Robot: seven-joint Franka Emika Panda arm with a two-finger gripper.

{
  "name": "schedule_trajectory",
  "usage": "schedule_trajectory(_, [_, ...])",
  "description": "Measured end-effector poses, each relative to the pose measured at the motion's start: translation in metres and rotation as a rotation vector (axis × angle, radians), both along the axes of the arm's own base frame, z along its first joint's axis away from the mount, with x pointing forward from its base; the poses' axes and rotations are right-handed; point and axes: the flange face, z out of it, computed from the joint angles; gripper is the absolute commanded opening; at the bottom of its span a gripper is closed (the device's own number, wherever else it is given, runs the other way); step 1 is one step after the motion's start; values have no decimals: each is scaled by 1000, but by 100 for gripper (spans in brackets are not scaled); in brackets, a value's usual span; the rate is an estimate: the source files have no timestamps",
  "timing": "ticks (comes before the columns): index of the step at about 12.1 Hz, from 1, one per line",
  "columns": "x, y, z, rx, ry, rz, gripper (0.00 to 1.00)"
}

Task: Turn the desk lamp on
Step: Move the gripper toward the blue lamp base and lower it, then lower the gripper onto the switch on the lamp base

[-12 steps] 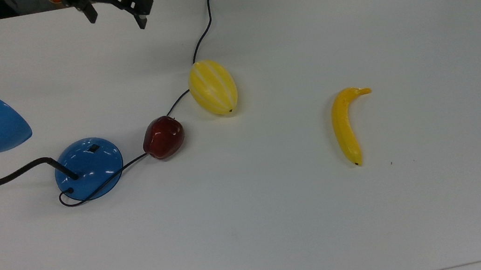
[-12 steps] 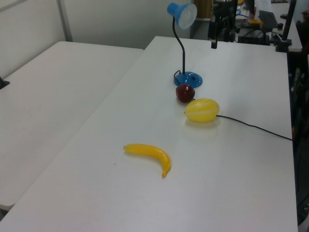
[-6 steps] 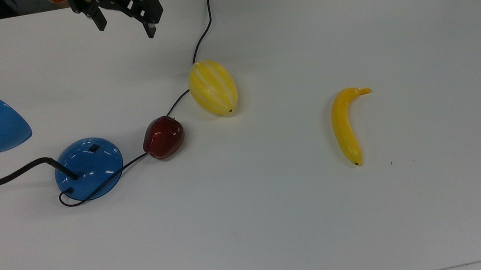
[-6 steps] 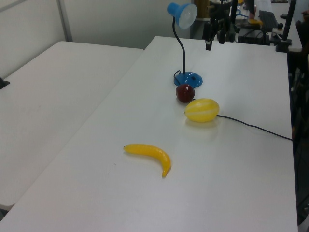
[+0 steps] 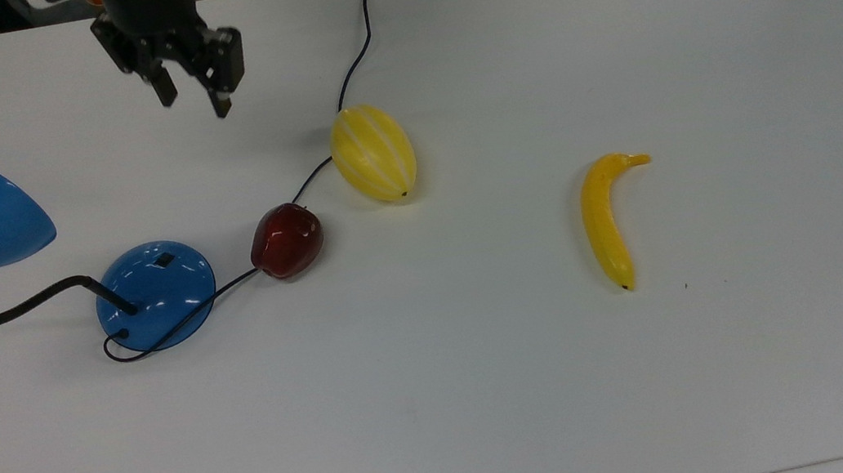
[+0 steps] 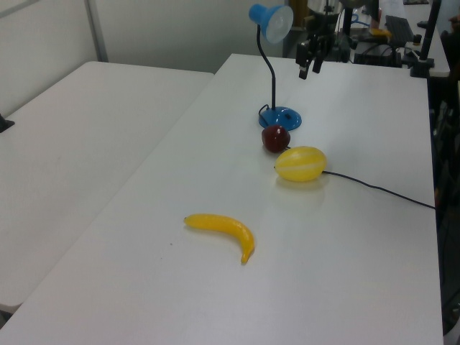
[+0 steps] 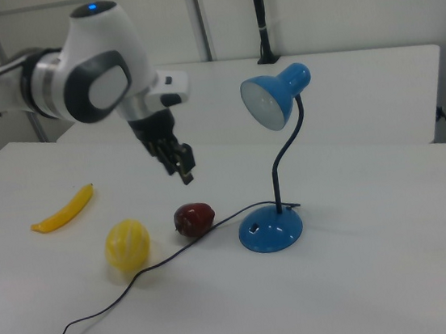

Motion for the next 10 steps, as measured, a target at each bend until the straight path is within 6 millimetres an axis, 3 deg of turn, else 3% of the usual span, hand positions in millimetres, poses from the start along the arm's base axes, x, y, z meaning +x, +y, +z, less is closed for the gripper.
schedule_trajectory(4, [31,-36,-49,-31,-117,-53,0])
schedule_trajectory(8, [40,-67,-95,-40,-107,-98,0])
schedule_trajectory(10, [42,-78,-108,-45,-113,-112,0])
